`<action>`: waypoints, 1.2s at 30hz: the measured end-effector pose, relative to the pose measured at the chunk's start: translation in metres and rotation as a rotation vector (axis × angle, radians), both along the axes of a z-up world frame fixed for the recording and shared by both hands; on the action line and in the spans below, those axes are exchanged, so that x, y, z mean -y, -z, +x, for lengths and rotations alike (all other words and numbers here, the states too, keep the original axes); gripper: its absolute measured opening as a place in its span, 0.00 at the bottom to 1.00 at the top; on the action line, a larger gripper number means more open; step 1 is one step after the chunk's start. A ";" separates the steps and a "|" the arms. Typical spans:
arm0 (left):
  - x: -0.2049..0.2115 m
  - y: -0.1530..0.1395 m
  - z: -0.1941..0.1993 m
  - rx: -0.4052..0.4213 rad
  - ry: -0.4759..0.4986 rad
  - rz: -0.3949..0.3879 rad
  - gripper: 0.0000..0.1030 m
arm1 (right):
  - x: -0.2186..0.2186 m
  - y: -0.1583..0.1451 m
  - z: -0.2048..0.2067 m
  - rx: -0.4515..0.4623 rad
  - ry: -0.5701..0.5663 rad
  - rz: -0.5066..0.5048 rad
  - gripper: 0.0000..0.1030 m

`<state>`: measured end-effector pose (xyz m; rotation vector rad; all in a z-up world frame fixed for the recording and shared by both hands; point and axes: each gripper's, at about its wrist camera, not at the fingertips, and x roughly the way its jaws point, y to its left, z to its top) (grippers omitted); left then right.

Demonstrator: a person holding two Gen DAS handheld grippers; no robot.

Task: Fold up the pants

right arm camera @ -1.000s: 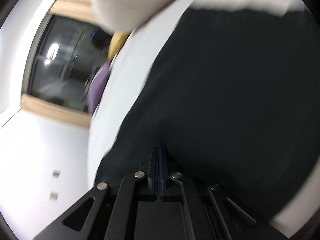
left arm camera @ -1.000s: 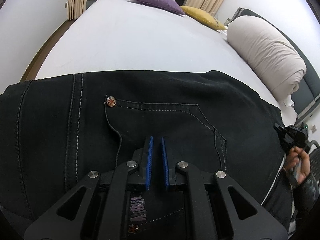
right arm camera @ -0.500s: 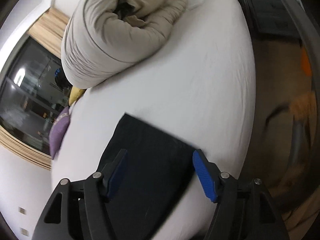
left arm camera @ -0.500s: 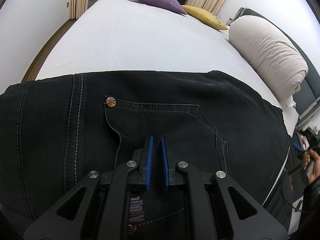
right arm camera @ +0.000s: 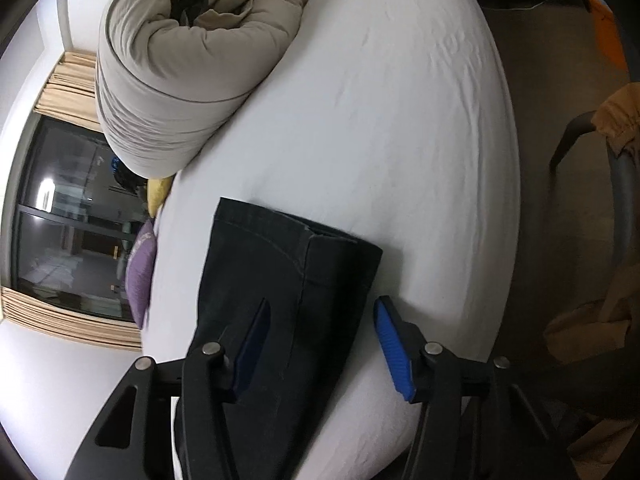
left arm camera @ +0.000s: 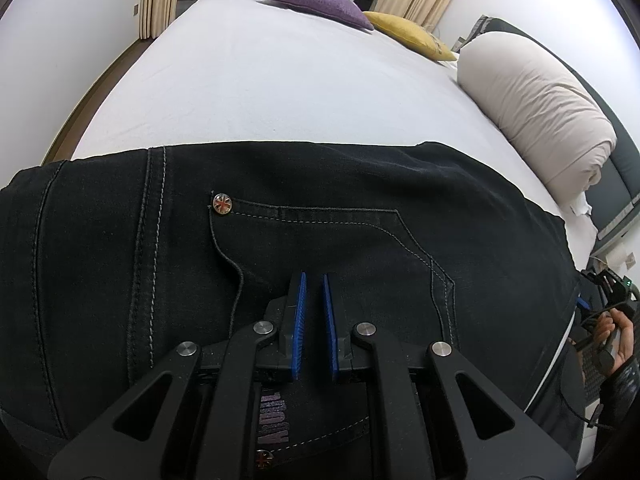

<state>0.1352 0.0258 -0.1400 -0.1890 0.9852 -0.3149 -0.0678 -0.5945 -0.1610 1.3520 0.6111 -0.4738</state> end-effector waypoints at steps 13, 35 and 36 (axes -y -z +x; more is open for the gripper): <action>0.001 0.000 0.000 0.002 -0.001 0.005 0.09 | 0.009 0.010 0.017 0.118 0.031 0.032 0.48; 0.001 -0.001 0.000 -0.001 -0.004 0.004 0.09 | 0.014 0.014 0.042 0.178 -0.038 0.042 0.06; 0.001 -0.002 0.000 -0.002 -0.004 0.004 0.09 | 0.011 0.007 0.046 0.168 -0.054 0.013 0.06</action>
